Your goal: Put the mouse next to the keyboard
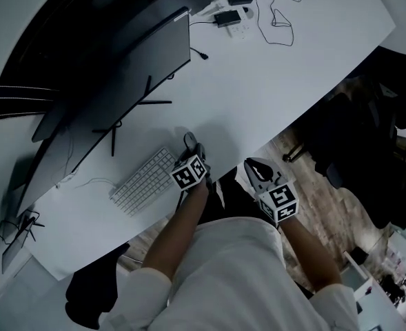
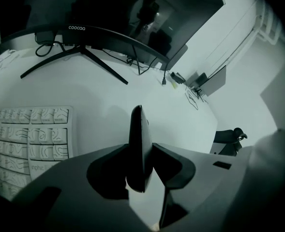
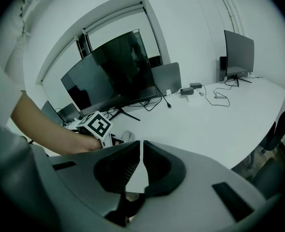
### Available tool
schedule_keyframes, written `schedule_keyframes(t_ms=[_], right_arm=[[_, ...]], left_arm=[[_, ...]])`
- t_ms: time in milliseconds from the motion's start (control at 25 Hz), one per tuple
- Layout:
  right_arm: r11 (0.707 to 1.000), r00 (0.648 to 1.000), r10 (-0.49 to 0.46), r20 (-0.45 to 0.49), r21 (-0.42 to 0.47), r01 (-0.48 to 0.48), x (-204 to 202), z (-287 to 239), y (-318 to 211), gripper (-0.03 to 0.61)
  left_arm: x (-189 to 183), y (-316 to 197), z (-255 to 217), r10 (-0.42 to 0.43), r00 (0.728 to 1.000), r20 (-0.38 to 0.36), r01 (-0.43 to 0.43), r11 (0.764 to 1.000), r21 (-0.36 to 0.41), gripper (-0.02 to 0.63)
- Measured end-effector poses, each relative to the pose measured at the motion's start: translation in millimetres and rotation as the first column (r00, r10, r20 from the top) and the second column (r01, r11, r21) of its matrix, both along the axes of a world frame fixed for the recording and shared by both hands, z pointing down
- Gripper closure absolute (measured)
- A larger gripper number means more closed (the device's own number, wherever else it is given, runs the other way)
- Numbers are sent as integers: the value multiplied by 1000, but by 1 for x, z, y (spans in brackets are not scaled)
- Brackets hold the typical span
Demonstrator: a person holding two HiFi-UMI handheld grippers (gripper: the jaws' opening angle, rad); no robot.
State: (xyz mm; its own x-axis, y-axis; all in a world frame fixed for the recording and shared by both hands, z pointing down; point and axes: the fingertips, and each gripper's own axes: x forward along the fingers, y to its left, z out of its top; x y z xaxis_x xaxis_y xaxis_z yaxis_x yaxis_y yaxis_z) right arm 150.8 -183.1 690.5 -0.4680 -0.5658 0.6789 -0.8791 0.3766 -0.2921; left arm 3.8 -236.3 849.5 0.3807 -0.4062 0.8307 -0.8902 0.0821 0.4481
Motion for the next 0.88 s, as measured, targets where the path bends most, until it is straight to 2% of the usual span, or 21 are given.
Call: schedule_keyframes(t_ms=[160, 560, 720, 880], right_arm=[[1000, 1000, 16, 0, -13, -16, -2, 3, 2, 537], [998, 999, 42, -4, -38, -42, 1, 7, 8, 537], [999, 999, 33, -2, -37, -33, -1, 8, 9, 537], [1000, 1000, 21, 2, -18, -21, -5, 5, 6, 537]], left_arm=[[2, -2, 12, -8, 1000, 13, 9, 999, -35, 465], [10, -12, 14, -109, 992, -67, 105, 993, -58, 457], [9, -10, 11, -171, 981, -92, 163, 982, -92, 370], [1, -7, 9, -200, 977, -70, 192, 975, -108, 310]])
